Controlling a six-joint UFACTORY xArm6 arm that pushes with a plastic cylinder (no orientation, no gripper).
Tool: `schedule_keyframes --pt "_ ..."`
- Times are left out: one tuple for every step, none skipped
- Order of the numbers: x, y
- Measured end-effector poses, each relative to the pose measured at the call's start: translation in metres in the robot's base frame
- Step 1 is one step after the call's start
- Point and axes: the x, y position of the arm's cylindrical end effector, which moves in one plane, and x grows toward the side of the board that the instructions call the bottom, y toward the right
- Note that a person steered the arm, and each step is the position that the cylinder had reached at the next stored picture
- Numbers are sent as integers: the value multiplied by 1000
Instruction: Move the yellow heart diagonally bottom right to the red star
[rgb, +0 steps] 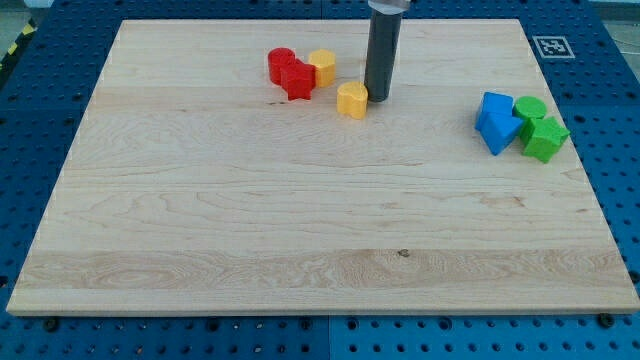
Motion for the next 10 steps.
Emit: schedule_keyframes --pt "0 0" --pt "7 0" --pt "9 -3" --pt "8 -3" --pt "2 -6" --pt "-4 -20" --pt "-4 -38" --pt "-4 -40" --pt "-4 -40" --pt "-4 -51"
